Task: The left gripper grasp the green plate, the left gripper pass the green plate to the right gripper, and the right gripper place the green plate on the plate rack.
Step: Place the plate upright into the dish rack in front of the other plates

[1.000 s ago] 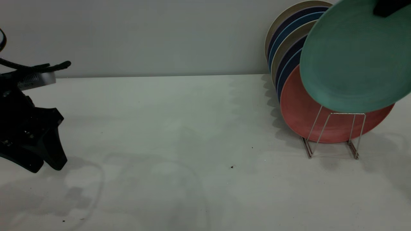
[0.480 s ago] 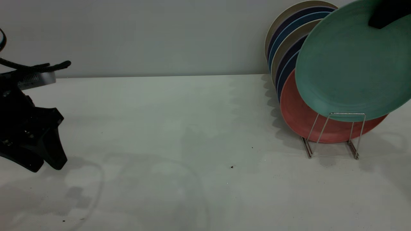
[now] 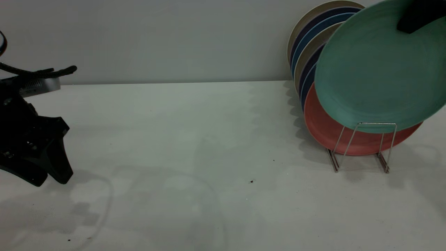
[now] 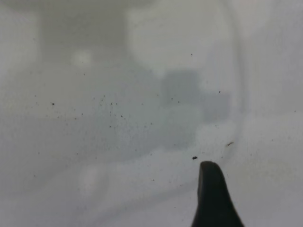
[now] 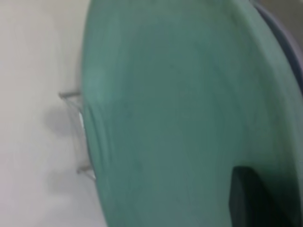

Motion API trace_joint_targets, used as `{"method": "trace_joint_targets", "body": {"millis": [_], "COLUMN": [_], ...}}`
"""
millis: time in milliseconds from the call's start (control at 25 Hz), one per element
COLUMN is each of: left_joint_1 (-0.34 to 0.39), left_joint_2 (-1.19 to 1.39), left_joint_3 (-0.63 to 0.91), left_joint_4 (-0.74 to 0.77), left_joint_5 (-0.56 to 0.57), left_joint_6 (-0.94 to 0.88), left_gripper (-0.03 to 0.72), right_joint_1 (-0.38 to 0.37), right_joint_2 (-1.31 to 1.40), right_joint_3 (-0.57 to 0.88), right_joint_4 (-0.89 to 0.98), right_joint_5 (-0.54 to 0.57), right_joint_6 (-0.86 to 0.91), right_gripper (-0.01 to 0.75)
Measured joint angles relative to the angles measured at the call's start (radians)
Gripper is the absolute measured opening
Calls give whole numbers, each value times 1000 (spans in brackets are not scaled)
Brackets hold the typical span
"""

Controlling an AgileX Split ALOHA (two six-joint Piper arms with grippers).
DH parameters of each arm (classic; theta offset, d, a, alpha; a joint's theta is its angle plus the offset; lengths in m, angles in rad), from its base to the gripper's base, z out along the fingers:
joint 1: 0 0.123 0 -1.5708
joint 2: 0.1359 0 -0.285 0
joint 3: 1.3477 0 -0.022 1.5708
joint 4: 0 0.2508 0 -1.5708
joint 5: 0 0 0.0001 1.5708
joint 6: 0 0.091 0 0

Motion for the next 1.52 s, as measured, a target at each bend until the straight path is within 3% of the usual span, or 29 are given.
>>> {"method": "trace_joint_targets", "body": {"millis": [280, 760, 920, 1080, 1280, 1400, 1520], "left_joint_1": [0, 0, 0, 0, 0, 0, 0], "left_joint_2": [0, 0, 0, 0, -15, -43, -88], "left_joint_3": [0, 0, 0, 0, -1, -18, -55], "left_joint_4": [0, 0, 0, 0, 32, 133, 297], "left_joint_5": [-2, -2, -2, -2, -2, 22, 73], "left_joint_6": [0, -3, -3, -3, -8, -91, -256], "left_gripper": [483, 482, 482, 482, 482, 482, 482], "right_joint_1": [0, 0, 0, 0, 0, 0, 0], "right_joint_2": [0, 0, 0, 0, 0, 0, 0], "right_joint_3": [0, 0, 0, 0, 0, -2, -2], "right_joint_4": [45, 107, 131, 150, 156, 125, 71], "right_joint_5": [17, 170, 201, 212, 277, 326, 351], "right_joint_6": [2, 6, 80, 250, 720, 1014, 1165], "right_gripper": [218, 237, 238, 237, 237, 237, 237]}}
